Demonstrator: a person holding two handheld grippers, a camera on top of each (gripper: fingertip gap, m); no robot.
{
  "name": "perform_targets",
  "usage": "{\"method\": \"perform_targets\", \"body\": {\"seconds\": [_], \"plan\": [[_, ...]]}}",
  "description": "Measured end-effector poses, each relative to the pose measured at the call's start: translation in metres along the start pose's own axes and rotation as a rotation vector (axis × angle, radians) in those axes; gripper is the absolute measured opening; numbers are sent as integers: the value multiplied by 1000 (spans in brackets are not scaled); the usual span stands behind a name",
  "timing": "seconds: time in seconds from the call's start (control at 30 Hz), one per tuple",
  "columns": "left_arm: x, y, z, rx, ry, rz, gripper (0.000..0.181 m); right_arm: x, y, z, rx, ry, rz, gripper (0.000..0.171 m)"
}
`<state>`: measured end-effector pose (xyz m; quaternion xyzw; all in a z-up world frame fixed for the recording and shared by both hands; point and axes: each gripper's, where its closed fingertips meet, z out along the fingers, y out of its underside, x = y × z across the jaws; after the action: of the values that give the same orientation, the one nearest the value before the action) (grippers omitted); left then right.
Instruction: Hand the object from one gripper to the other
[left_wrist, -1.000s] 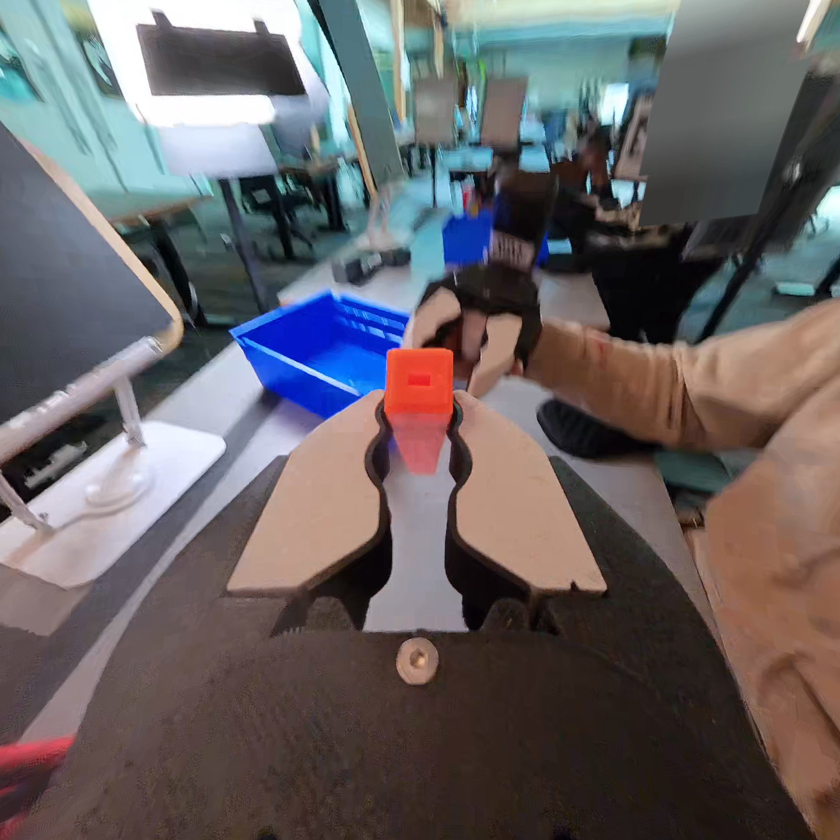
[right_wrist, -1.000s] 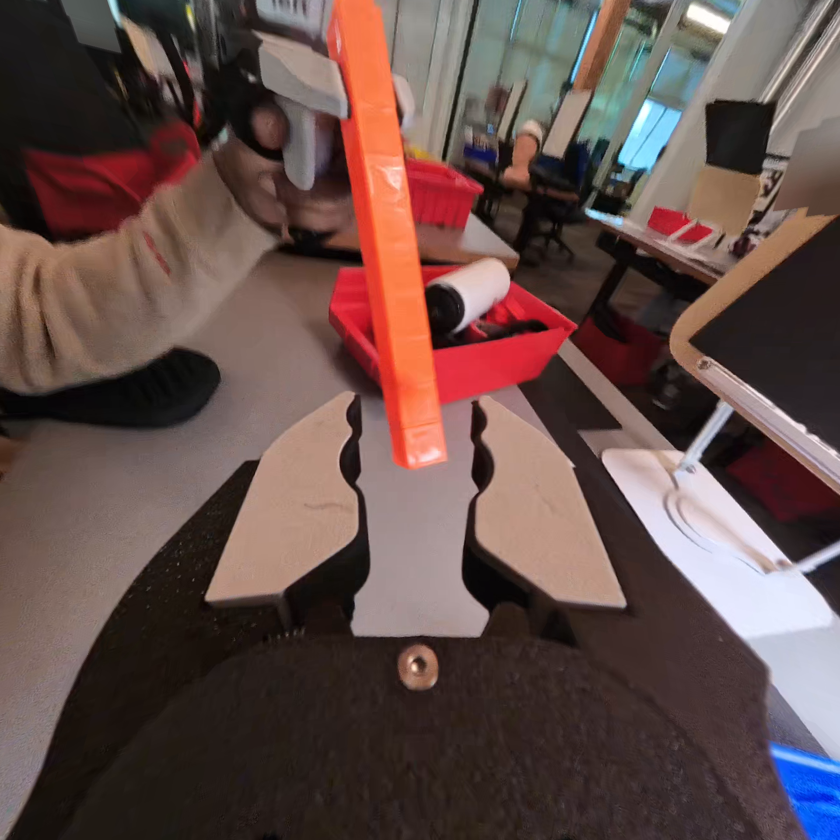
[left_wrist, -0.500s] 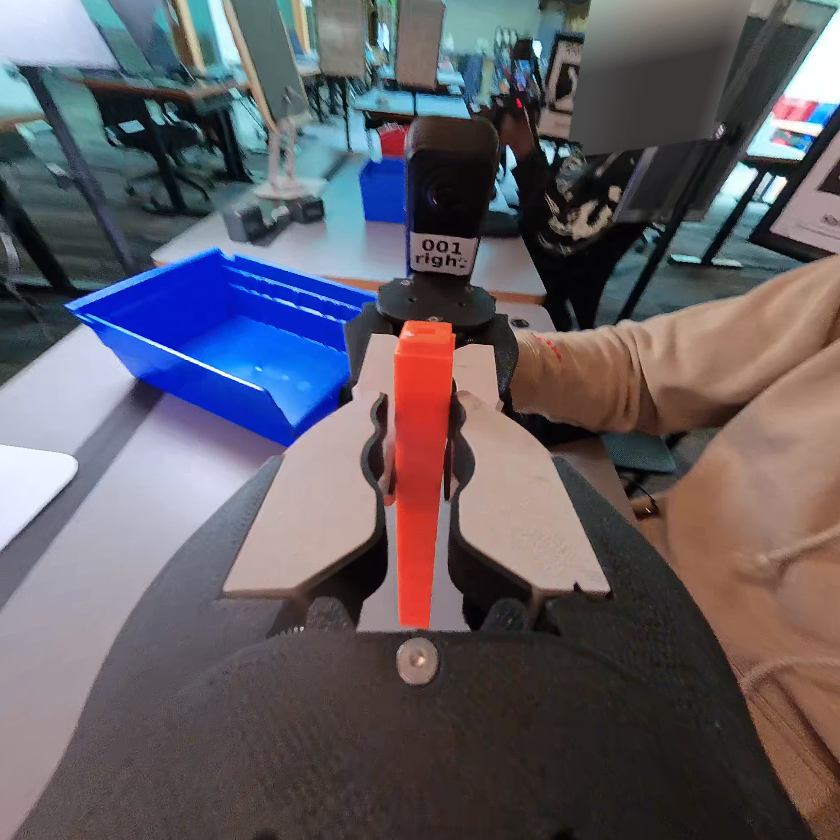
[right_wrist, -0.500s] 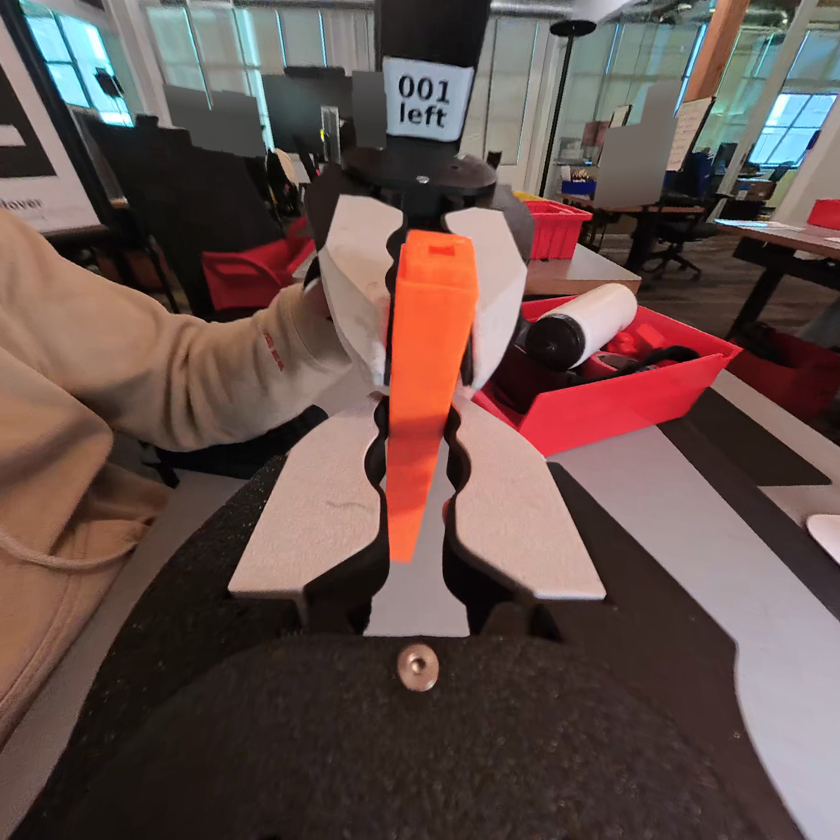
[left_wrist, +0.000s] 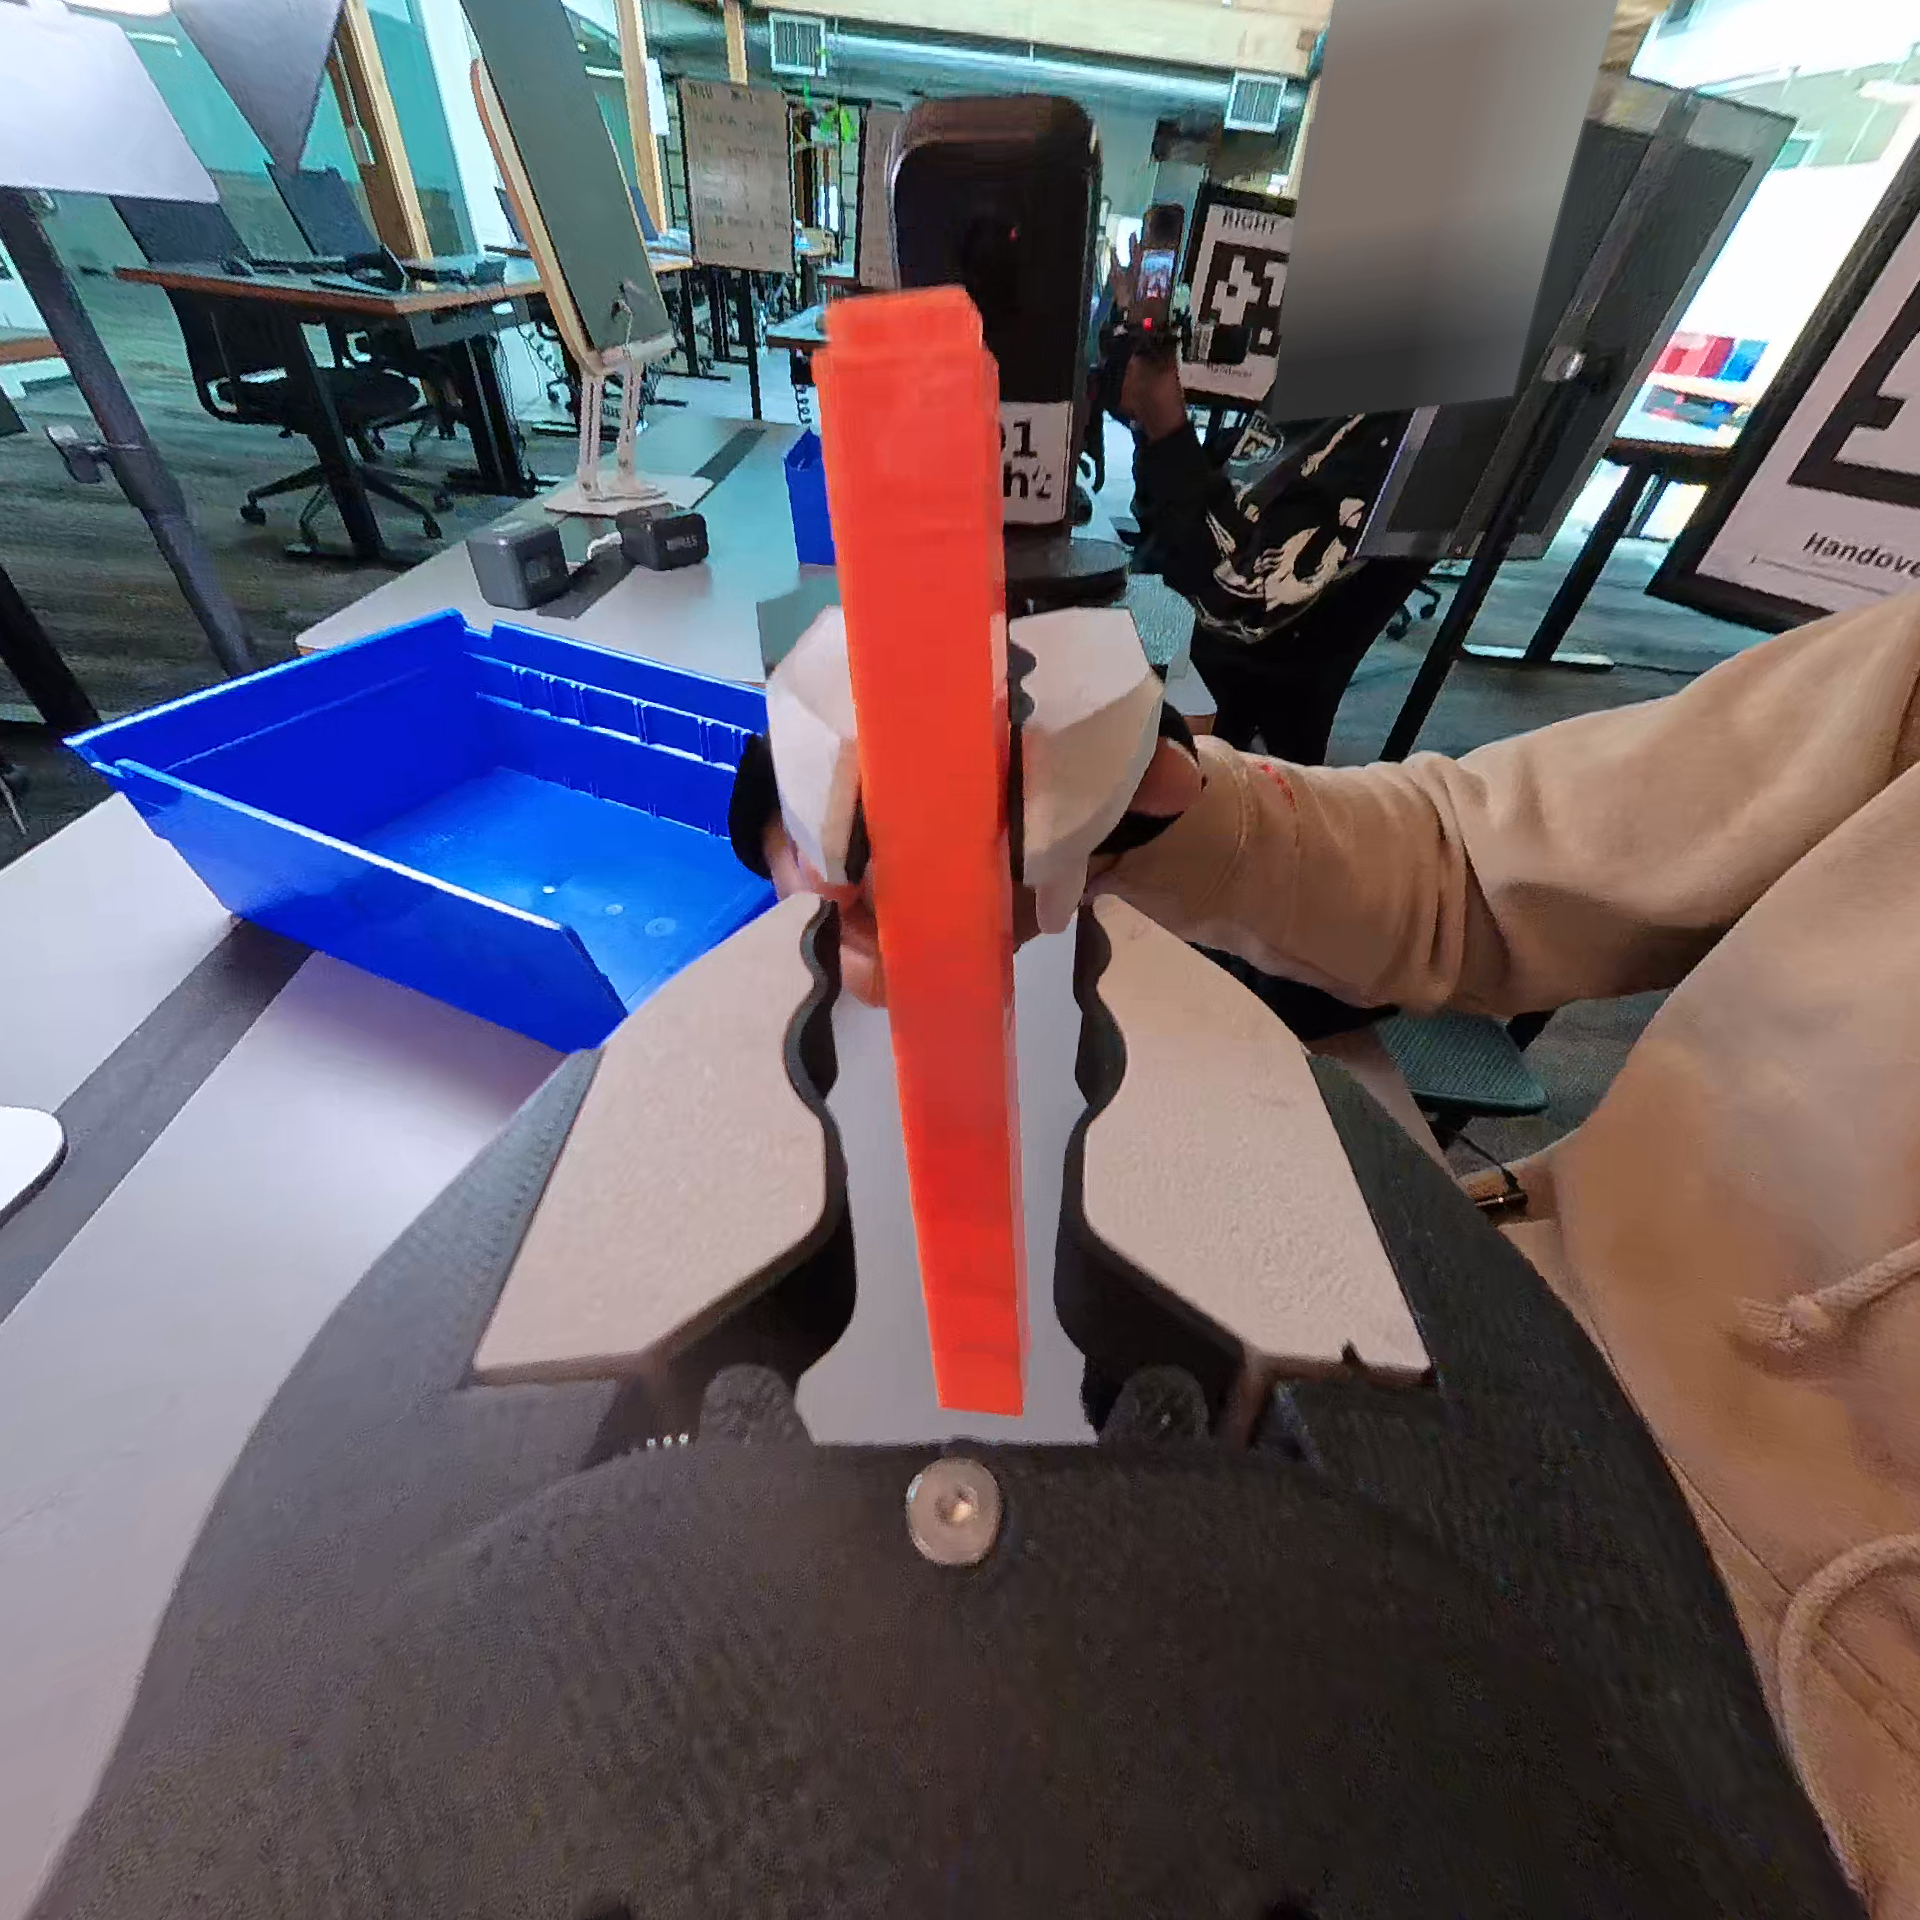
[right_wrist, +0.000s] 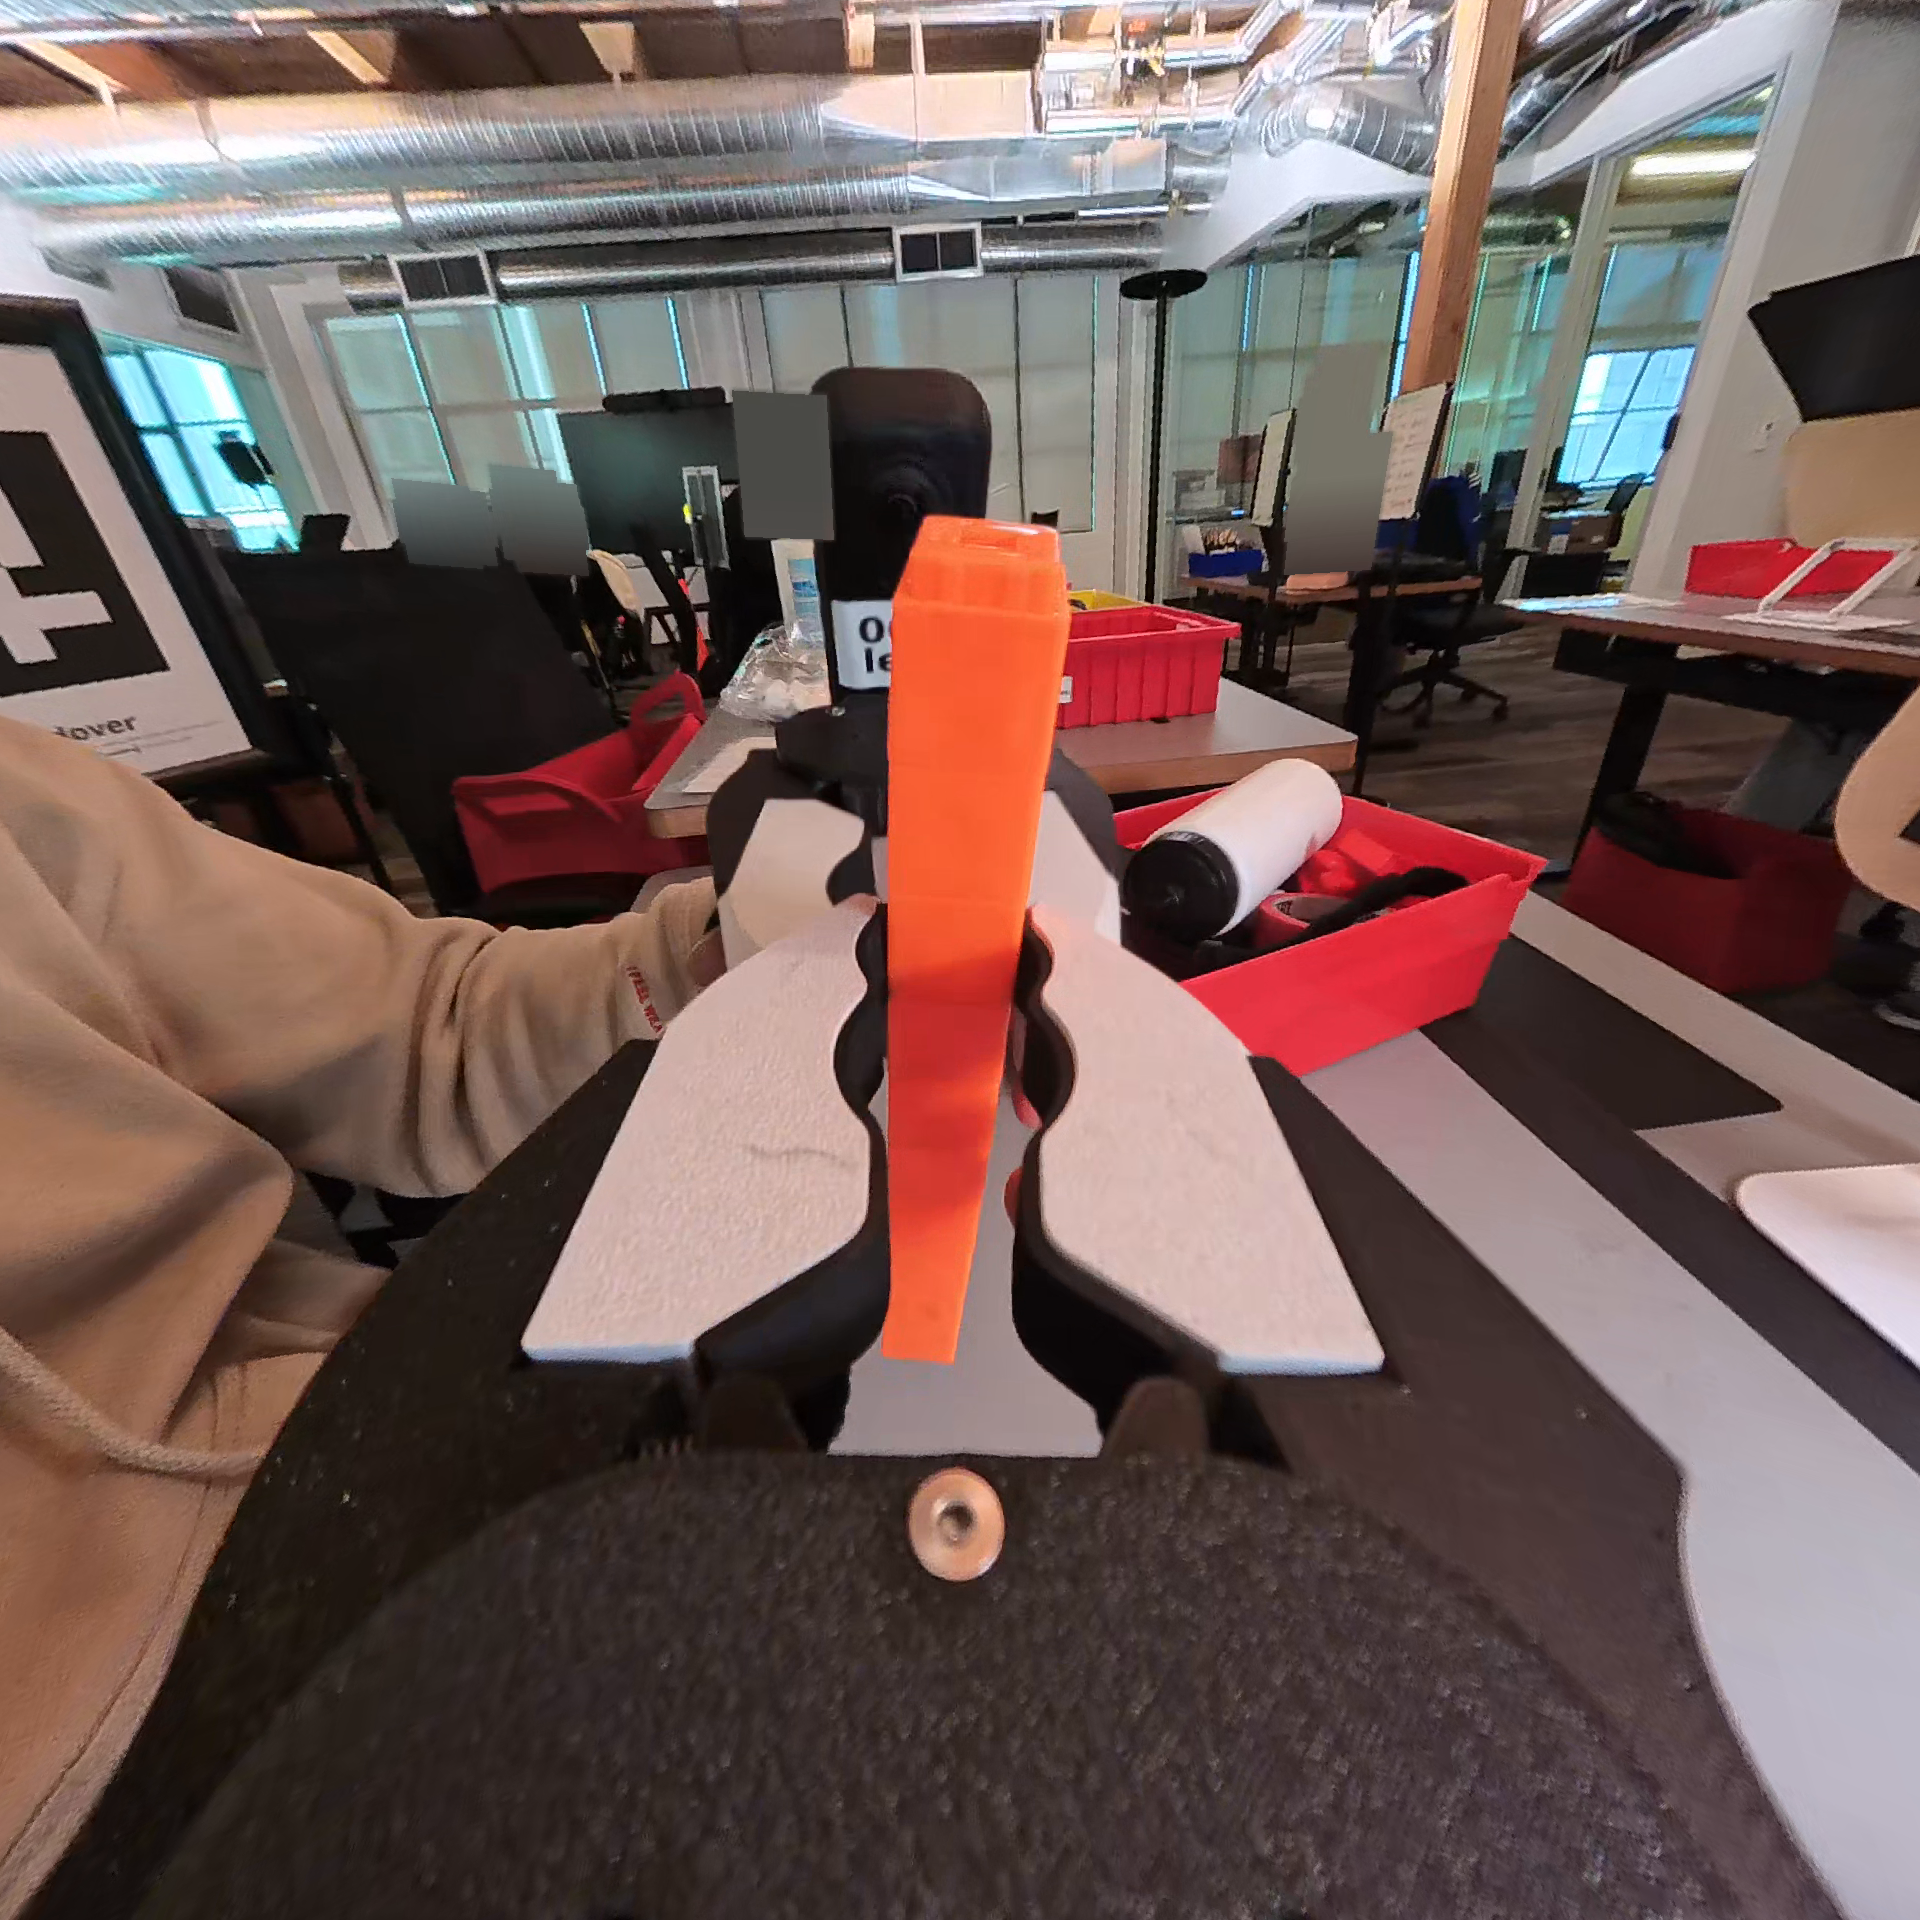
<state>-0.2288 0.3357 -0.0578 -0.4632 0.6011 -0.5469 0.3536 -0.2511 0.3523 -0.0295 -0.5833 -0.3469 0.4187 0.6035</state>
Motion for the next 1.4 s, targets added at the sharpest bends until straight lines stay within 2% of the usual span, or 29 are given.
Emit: {"method": "perform_targets", "body": {"seconds": [0.17, 0.27, 0.33, 0.4, 0.57, 0.63, 0.67, 0.73, 0.8, 0.87, 0.97, 1.07, 1.17, 1.23, 1.33, 1.37, 1.4], "plan": [[-3, 4, 2, -13, -16, 11, 26, -1, 6, 5, -9, -27, 60, 22], [-6, 5, 5, -4, -17, -8, 24, 3, 6, 5, -16, 1, 57, 23], [-6, 7, 7, -7, -19, -5, 24, 6, 0, 1, -18, 31, 43, 40], [-7, 10, 9, -19, -22, -4, 23, 9, -11, -7, -1, 58, 22, 48], [-7, 18, 17, -53, -17, -19, 23, 10, -26, -18, 34, 100, -25, 44], [-8, 21, 19, -63, -21, -27, 23, 10, -23, -16, 12, 108, -58, 22], [-5, 20, 18, -54, 0, -30, 23, 9, -23, -16, 7, 102, -60, 21], [2, 14, 13, -9, 55, -31, 38, 7, -27, -18, 14, 92, -54, 21], [1, 1, 6, 52, 43, -28, 49, 7, -29, -21, 21, 77, -36, 21], [3, -13, 2, 111, 28, -29, 47, 3, -27, -20, 18, 49, -18, 21], [2, -21, 1, 141, -19, 4, 23, 0, -20, -10, 11, 22, -2, 21], [-4, -21, -3, 114, -60, 20, 23, 0, -17, -7, 3, 27, -9, 21], [-9, -31, -12, 175, -78, -18, 23, 4, -18, -11, 26, 15, 27, 39], [-10, -35, -17, 204, -68, -43, 23, 7, -3, -12, -29, -1, 30, 41], [-8, -34, -14, 193, -61, -46, 23, 4, 10, -1, -44, -30, 38, 37], [-7, -33, -12, 192, -56, -45, 22, 2, 10, 3, -31, -35, 33, 26], [-6, -34, -12, 205, -50, -48, 22, 1, 9, 5, -24, -38, 31, 22]]}}
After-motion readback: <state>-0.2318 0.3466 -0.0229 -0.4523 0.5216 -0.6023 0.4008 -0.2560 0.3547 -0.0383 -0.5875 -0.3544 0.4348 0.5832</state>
